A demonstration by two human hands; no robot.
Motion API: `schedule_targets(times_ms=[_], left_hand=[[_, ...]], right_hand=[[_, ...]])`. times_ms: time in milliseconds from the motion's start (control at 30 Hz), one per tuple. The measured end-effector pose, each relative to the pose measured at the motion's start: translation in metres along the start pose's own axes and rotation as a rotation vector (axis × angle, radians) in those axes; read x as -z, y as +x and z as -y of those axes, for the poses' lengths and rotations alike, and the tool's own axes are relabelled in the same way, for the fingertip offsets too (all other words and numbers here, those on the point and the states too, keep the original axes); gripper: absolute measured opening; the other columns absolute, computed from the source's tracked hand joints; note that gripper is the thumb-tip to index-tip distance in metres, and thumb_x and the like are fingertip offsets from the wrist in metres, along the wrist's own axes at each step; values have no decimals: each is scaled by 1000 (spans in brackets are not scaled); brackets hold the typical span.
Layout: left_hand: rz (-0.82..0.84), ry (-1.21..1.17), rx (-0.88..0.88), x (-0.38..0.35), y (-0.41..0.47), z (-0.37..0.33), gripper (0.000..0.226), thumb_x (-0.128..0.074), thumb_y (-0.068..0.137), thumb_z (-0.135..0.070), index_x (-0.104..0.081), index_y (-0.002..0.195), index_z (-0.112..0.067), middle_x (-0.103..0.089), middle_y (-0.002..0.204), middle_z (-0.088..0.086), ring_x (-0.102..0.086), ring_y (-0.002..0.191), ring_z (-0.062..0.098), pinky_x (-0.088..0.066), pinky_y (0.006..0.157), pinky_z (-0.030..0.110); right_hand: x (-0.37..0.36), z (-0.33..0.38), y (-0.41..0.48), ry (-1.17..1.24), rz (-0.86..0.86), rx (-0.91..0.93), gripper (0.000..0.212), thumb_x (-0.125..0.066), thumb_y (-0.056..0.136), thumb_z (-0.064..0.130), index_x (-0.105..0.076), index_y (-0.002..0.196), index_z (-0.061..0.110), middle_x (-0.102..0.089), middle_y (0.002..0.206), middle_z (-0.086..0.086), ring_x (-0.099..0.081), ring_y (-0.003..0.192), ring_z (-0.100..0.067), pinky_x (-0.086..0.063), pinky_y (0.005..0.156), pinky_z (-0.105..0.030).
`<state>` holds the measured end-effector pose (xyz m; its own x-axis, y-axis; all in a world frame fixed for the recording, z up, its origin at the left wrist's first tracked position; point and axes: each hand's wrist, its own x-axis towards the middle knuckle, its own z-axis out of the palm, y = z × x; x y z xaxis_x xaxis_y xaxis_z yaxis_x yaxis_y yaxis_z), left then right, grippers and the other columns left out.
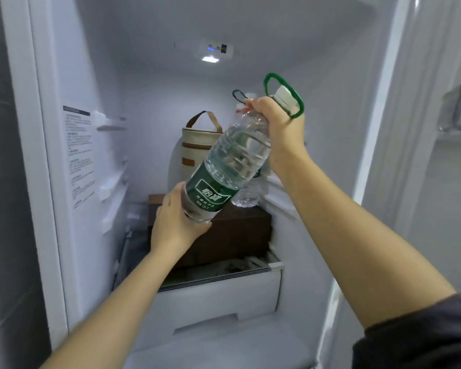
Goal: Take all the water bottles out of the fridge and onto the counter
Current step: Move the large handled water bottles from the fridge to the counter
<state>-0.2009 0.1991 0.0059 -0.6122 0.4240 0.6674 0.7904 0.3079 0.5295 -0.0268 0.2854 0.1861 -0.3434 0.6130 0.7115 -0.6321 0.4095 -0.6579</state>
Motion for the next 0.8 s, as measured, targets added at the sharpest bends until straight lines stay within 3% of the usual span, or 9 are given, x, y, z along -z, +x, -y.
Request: schedule_targets(times_ms=[233,400,533,667,800], left_hand=[[109,-225,-5,-8,-73,-4,78,-82,52,-53,-46,120,-38,-59,112,-16,-59,102,5,-56,86,37],[206,-209,25,-22,-122,14,74,-81,49,-48,-49,114,-32,-58,107,-13,-59,96,9,-52,67,29],[289,-218,90,-39,-161,23,76,-80,47,-45,-47,114,-35,-57,109,-12,-61,95,13,-56,70,37],[384,-219,149,-55,-192,36,95,-83,44,-48,-42,128,-33,-56,121,-11,-60,103,15,-55,78,38],[432,-214,190,-63,-208,45,81,-78,44,-48,-40,115,-41,-56,107,-17,-63,95,14,-55,69,33]], right_hand=[[26,-7,-49,-75,-38,-96,4,-67,82,3,-65,81,6,-71,79,-9,-67,71,-18,-57,71,-36],[54,-37,-94,-91,-95,-191,3,-67,83,4,-69,85,3,-71,78,-10,-67,75,-23,-56,81,-47],[68,-64,-121,-162,-154,-273,4,-69,82,9,-71,84,6,-74,81,-12,-68,75,-21,-56,78,-40],[72,-89,-142,-230,-156,-363,9,-71,82,12,-72,78,3,-75,86,-15,-68,76,-19,-54,80,-36],[77,-111,-159,-242,-188,-463,9,-73,84,13,-72,75,10,-76,88,-13,-69,79,-18,-53,80,-33]])
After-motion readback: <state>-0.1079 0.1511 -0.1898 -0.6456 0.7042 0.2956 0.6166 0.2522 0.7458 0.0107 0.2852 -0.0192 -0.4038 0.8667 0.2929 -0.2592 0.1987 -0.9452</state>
